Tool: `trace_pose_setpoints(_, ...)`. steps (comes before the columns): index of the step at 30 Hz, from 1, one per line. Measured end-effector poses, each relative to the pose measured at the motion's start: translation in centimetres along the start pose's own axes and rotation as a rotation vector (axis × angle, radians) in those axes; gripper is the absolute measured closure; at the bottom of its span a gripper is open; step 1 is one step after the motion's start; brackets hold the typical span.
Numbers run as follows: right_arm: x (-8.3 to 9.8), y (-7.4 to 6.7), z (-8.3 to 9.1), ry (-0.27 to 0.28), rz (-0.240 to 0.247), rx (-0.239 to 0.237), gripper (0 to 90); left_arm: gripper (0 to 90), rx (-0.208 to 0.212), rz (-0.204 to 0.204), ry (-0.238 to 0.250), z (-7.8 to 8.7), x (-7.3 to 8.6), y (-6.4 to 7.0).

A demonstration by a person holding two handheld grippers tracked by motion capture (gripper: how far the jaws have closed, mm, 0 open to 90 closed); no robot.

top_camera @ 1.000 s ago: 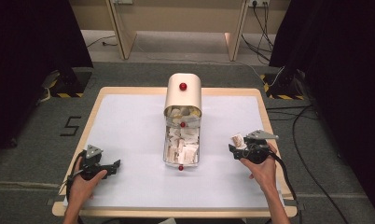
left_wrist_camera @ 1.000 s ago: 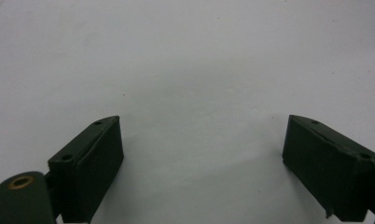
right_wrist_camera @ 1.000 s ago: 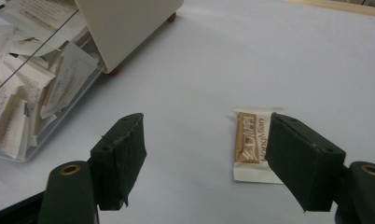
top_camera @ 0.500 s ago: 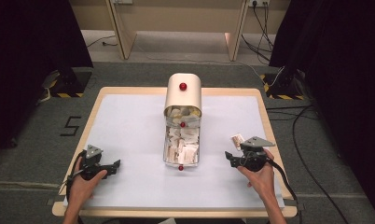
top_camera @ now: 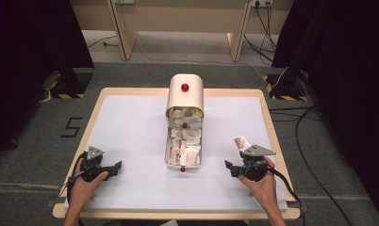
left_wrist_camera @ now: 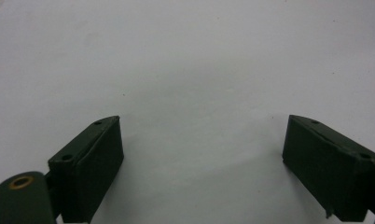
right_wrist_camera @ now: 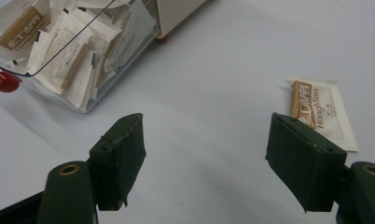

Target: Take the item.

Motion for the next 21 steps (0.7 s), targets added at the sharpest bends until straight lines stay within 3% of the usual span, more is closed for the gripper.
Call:
trace_pose_setpoints(10,1.2,-1.2,0.0,-0.035,0.042,-0.002,28.3,11.4,0.0,0.001,0.0,0.0,0.0,0.0)
trace_pose_setpoints(21,2.2,-2.4,-0.2,-0.054,0.055,-0.022,28.3,11.4,-0.001,0.0,-0.001,0.0,0.0,0.0)
Point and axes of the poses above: each handheld gripper's, and its own axes: z roughly backward along the jaws, x roughly out of its underside, y roughly to its right, the point moved 9 cm from there along -z, roughly forward along the jaws, and after that the axes turned 10 degrees about -x, right-handed, at the moved point
